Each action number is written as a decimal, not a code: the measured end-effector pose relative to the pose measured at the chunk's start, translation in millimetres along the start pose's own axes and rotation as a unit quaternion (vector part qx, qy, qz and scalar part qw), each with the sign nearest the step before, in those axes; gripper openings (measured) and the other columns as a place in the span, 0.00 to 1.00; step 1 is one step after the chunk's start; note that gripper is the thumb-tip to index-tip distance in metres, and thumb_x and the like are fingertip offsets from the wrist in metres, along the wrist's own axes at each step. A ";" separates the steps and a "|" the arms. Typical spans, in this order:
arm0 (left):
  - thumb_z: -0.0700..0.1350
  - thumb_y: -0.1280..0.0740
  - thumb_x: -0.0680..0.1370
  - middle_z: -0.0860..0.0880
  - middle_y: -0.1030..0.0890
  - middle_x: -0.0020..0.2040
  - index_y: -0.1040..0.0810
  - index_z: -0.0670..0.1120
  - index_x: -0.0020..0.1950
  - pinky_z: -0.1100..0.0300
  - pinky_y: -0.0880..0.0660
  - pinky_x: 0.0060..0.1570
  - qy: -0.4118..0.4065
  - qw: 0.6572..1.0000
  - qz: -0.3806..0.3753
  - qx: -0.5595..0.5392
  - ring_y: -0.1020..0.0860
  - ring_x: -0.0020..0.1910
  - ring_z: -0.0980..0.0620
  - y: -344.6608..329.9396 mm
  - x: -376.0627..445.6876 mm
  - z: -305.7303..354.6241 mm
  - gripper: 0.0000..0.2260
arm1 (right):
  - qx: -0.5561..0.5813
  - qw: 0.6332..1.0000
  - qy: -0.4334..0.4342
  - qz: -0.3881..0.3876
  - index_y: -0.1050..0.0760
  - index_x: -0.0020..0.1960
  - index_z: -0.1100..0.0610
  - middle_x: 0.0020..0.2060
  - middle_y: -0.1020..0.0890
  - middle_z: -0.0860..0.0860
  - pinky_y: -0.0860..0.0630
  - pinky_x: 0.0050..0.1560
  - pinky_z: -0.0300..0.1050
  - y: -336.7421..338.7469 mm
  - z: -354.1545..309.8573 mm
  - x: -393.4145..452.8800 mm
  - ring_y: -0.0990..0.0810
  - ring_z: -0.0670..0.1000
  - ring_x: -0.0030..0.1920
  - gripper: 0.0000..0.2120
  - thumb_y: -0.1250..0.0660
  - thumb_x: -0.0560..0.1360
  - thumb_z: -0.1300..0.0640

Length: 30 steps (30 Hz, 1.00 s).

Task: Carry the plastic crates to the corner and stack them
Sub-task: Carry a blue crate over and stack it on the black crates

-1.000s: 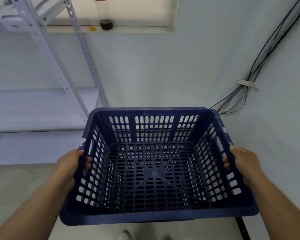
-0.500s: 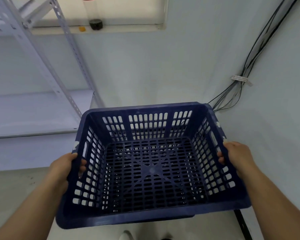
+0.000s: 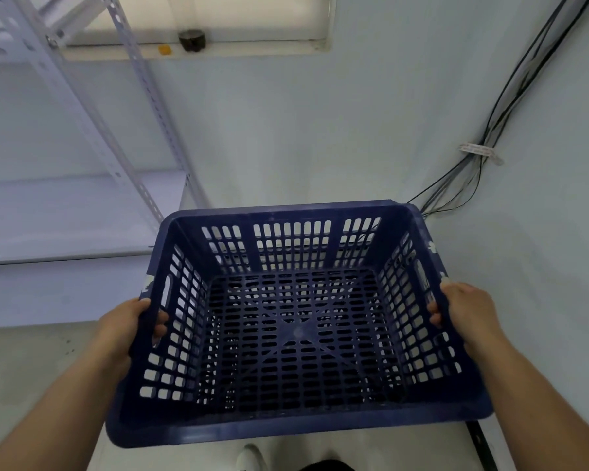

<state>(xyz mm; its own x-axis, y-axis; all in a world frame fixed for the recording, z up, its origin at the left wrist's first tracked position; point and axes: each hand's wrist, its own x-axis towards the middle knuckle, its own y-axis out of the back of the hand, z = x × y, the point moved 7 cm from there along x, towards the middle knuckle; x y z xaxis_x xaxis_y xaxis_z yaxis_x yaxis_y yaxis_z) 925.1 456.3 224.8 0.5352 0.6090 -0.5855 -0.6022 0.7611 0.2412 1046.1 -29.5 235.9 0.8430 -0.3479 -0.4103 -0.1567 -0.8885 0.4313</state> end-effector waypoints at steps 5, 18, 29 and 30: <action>0.46 0.45 0.81 0.43 0.24 0.38 0.27 0.38 0.56 0.55 0.30 0.35 0.009 1.000 -0.010 -0.003 0.27 0.33 0.48 -0.7 0.6 -3.0 0.13 | -0.008 1.000 -0.003 0.002 0.24 0.44 0.61 0.36 0.20 0.60 0.26 0.40 0.51 -0.3 4.6 0.8 0.25 0.57 0.31 0.14 0.43 0.80 0.53; 0.44 0.45 0.82 0.43 0.23 0.39 0.26 0.41 0.51 0.54 0.31 0.35 -0.022 1.000 -0.004 -0.012 0.28 0.33 0.48 0.5 -2.6 -2.6 0.11 | -0.059 0.998 0.029 0.013 0.25 0.50 0.62 0.38 0.19 0.59 0.26 0.43 0.51 -0.7 0.0 -0.5 0.23 0.58 0.33 0.15 0.45 0.81 0.53; 0.44 0.46 0.82 0.43 0.24 0.40 0.26 0.42 0.49 0.54 0.31 0.35 -0.035 0.999 -0.002 0.014 0.28 0.34 0.48 -0.6 -8.0 -2.6 0.11 | -0.030 0.999 0.013 -0.003 0.25 0.49 0.64 0.34 0.21 0.58 0.27 0.35 0.47 2.6 3.6 0.4 0.26 0.56 0.30 0.15 0.44 0.81 0.53; 0.44 0.46 0.82 0.43 0.24 0.40 0.26 0.43 0.48 0.55 0.31 0.35 -0.038 0.999 -0.001 0.011 0.28 0.34 0.48 -1.3 -8.6 -3.1 0.11 | -0.031 0.999 0.016 -0.001 0.25 0.49 0.64 0.34 0.21 0.58 0.27 0.36 0.47 2.8 4.1 1.8 0.26 0.56 0.30 0.15 0.44 0.81 0.53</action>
<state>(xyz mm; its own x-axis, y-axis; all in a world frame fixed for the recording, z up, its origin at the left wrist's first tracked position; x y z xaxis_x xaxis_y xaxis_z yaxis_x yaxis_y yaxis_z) 919.4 449.4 227.1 0.5793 0.6225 -0.5262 -0.5890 0.7659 0.2577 1045.1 -33.8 233.0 0.8594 -0.3358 -0.3855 -0.1244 -0.8688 0.4793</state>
